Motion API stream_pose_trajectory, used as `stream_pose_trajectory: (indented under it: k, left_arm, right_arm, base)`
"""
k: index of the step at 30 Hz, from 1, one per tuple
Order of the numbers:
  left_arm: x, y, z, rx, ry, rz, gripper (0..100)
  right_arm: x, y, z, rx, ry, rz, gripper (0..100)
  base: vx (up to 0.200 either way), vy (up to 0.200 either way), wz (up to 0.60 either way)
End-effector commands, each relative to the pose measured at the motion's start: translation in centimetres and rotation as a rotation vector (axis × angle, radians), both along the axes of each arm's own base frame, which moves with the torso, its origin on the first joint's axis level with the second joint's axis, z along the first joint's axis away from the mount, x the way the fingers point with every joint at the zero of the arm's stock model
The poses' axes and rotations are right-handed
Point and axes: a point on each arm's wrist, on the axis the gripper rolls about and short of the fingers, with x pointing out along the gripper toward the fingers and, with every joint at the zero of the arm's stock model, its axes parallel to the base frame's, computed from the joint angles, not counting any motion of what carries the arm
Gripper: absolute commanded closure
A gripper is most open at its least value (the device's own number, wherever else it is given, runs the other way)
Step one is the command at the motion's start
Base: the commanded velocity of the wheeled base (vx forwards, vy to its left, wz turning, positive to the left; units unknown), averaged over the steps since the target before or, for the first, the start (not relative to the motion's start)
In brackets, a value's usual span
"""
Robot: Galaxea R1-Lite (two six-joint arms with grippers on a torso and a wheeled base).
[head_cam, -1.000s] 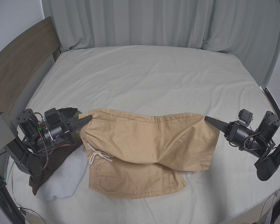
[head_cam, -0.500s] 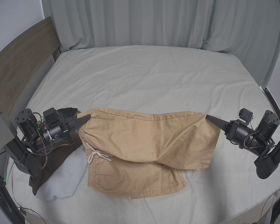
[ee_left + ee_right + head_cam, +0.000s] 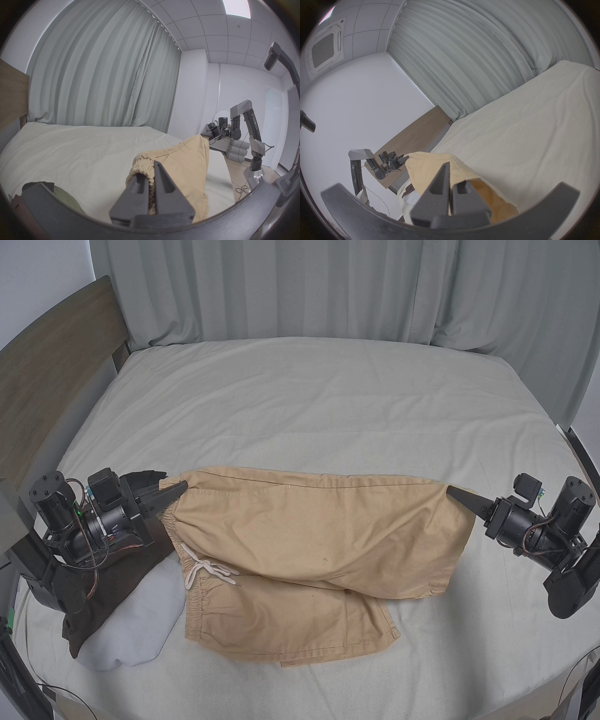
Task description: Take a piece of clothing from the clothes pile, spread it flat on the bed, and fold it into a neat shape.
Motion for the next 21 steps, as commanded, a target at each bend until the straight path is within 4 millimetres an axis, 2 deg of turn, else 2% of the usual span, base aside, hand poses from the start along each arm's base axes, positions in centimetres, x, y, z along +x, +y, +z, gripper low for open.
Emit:
stream_pose_trajectory:
  k: [1, 7, 14, 21]
  left_arm:
    - [0.2, 0.2, 0.0, -0.002, 0.001, 0.005, 100]
    - [0.3, 0.5, 0.2, -0.014, 0.003, 0.012, 100]
    - [0.6, 0.9, 0.5, -0.017, -0.006, 0.026, 100]
    - [0.6, 0.9, 0.5, -0.017, -0.008, 0.026, 100]
  right_arm:
    - [0.3, -0.2, -0.5, -0.006, 0.011, -0.009, 100]
    - [0.6, -0.7, -0.8, -0.015, 0.015, -0.025, 100]
    - [1.4, -1.3, -2.2, -0.064, 0.020, -0.052, 100]
    - [1.5, -1.6, -2.5, -0.067, 0.023, -0.061, 100]
  base:
    - [0.000, 0.000, 0.00]
    - [0.000, 0.000, 0.00]
    - [0.000, 0.000, 0.00]
    - [0.000, 0.000, 0.00]
